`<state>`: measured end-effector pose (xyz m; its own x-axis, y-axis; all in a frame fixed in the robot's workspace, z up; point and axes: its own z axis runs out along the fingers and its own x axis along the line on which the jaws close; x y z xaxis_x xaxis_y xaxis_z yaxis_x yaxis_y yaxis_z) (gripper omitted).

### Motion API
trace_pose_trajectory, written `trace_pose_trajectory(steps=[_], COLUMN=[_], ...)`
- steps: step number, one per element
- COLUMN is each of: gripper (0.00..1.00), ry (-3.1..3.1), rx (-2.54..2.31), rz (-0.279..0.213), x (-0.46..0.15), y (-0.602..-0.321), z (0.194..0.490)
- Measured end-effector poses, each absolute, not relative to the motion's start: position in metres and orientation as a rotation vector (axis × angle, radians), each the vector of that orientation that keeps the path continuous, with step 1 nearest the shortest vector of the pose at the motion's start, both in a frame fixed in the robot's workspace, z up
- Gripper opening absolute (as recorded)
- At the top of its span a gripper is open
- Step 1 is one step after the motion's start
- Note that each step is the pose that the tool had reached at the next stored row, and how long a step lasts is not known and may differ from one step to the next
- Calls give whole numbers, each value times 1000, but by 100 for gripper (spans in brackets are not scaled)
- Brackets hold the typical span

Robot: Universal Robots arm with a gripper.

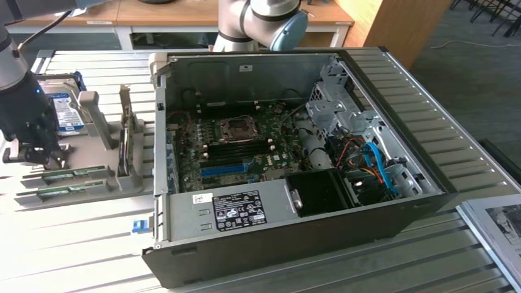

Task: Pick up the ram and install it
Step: 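Pick up the ram and move it above insertion slot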

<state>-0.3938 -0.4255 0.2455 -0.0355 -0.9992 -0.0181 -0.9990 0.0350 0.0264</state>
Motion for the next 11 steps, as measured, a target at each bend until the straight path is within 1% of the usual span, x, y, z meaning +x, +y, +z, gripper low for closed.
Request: trace_pose_trajectory(steps=[11], gripper=[29], ry=[-2253], rx=[2174], rz=[-43], x=[-394], y=[-436], z=[245])
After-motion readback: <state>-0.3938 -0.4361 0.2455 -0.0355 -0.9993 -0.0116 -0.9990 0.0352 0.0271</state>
